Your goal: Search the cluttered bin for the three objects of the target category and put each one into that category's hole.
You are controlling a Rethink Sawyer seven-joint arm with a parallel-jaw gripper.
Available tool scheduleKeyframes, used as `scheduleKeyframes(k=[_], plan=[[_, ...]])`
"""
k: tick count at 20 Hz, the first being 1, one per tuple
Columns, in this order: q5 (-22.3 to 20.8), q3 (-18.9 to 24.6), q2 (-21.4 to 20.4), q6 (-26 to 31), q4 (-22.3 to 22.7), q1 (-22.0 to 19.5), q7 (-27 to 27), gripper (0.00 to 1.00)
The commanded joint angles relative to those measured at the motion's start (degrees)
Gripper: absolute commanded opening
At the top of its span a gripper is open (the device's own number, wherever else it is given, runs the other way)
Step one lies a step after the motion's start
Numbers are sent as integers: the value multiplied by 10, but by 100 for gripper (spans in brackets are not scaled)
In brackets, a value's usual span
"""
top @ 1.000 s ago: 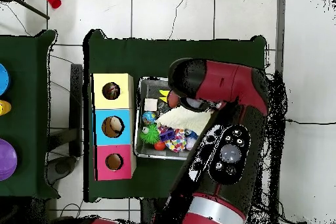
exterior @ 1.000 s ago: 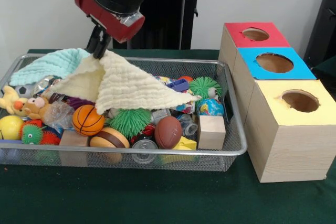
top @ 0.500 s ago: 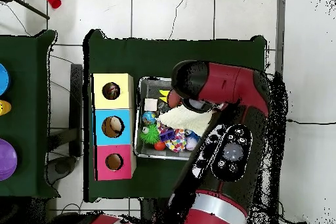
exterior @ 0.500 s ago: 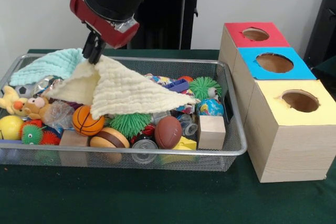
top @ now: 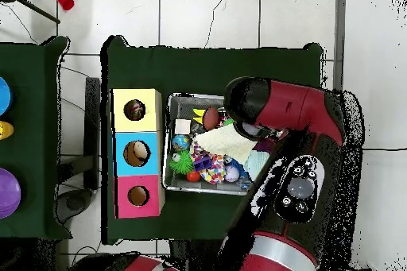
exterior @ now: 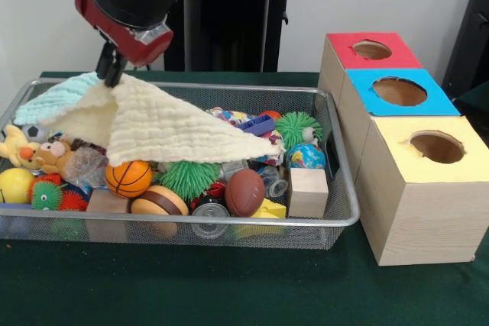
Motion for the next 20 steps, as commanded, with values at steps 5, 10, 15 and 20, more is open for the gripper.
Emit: scheduleKeyframes(k=[5, 10, 15, 20], plan=[[-54, 17, -20, -15, 75, -40, -21, 0], [-71, 20, -41, -34, 99, -54, -30, 0], [-83, 28, -49, -50, 109, -68, -31, 0], [-89, 43, -51, -63, 123, -79, -27, 0]])
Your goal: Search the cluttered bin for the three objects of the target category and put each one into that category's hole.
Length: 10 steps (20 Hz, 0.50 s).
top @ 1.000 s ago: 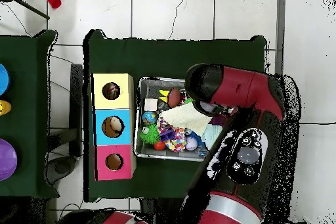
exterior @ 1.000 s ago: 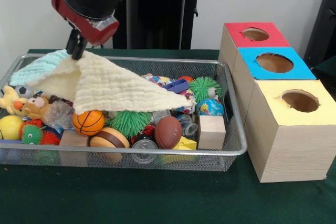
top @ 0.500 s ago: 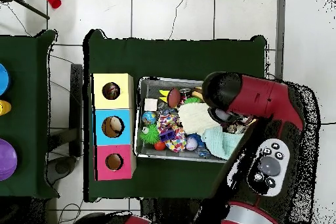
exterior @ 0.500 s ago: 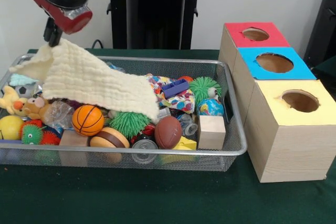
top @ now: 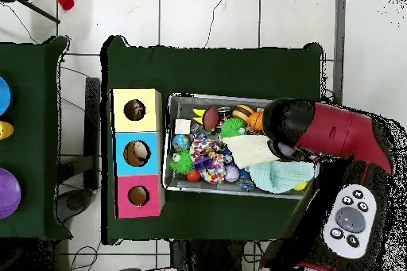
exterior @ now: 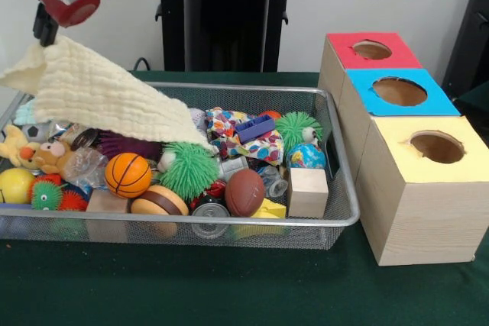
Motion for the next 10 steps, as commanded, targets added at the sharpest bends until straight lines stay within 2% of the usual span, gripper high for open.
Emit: scheduleKeyframes(k=[1, 6, 10], plan=[[-33, 46, 1, -52, 75, -18, -17, 0], [0, 82, 21, -105, 116, -13, 34, 0], [30, 111, 35, -138, 134, -16, 53, 0]])
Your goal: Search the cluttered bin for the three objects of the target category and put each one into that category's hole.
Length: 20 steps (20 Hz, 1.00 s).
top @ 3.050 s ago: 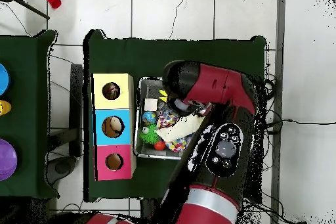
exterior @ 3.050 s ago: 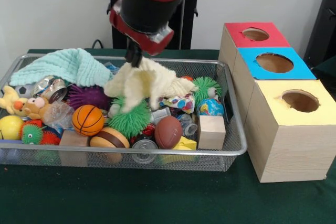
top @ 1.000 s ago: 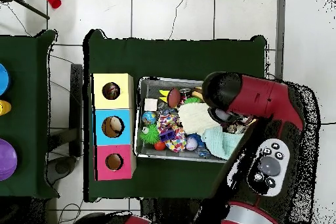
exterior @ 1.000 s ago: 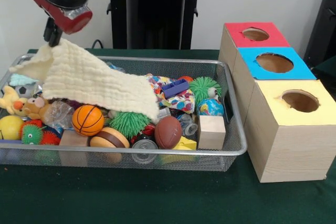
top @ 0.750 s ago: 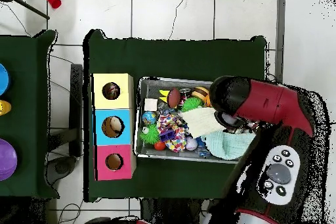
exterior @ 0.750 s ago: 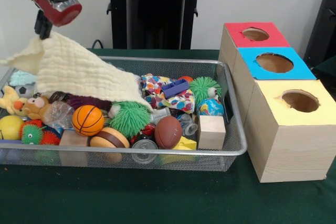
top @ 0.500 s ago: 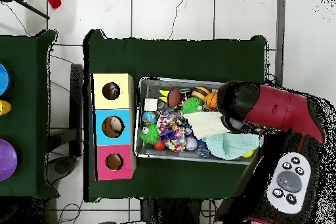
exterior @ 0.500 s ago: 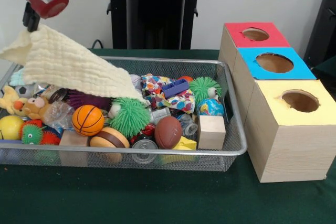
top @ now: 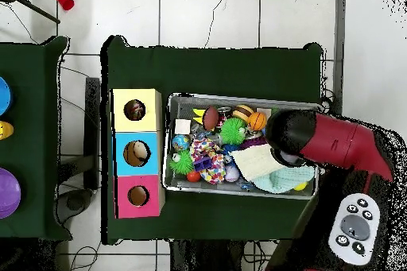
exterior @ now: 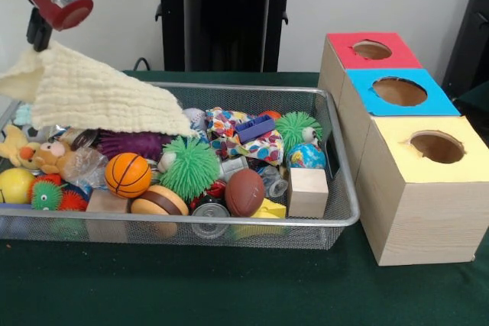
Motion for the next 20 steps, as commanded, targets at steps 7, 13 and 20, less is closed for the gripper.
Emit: scheduleKeyframes(k=[7, 13, 20], plan=[[69, 139, 56, -113, 113, -20, 63, 0], [95, 164, 64, -143, 125, -33, 63, 0], [82, 156, 73, -156, 111, -24, 60, 100]])
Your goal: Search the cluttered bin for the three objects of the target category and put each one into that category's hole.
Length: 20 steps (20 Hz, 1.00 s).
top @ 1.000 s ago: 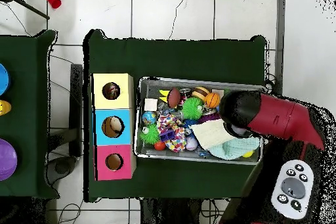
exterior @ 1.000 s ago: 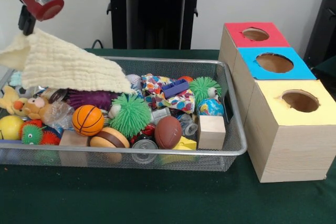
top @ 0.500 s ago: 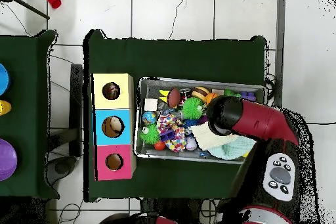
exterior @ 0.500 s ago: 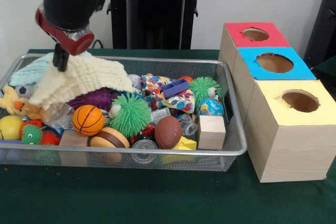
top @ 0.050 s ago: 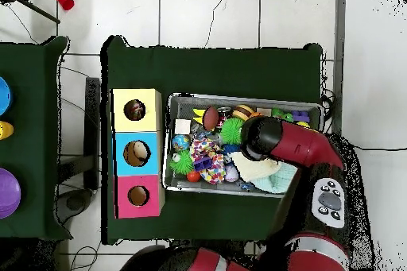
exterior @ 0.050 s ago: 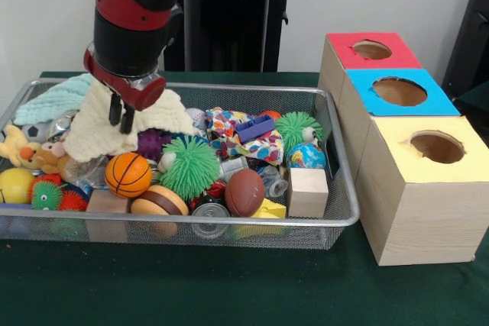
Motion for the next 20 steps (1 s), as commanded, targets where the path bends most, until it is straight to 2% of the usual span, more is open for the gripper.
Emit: scheduleKeyframes(k=[1, 6, 10, 15, 20], plan=[[12, 59, 26, -39, 42, -5, 61, 100], [6, 35, 31, -43, 30, 17, 89, 100], [19, 31, 12, -23, 44, 35, 105, 100], [65, 23, -15, 46, 56, 70, 157, 100], [102, -16, -15, 72, 55, 121, 219, 100]])
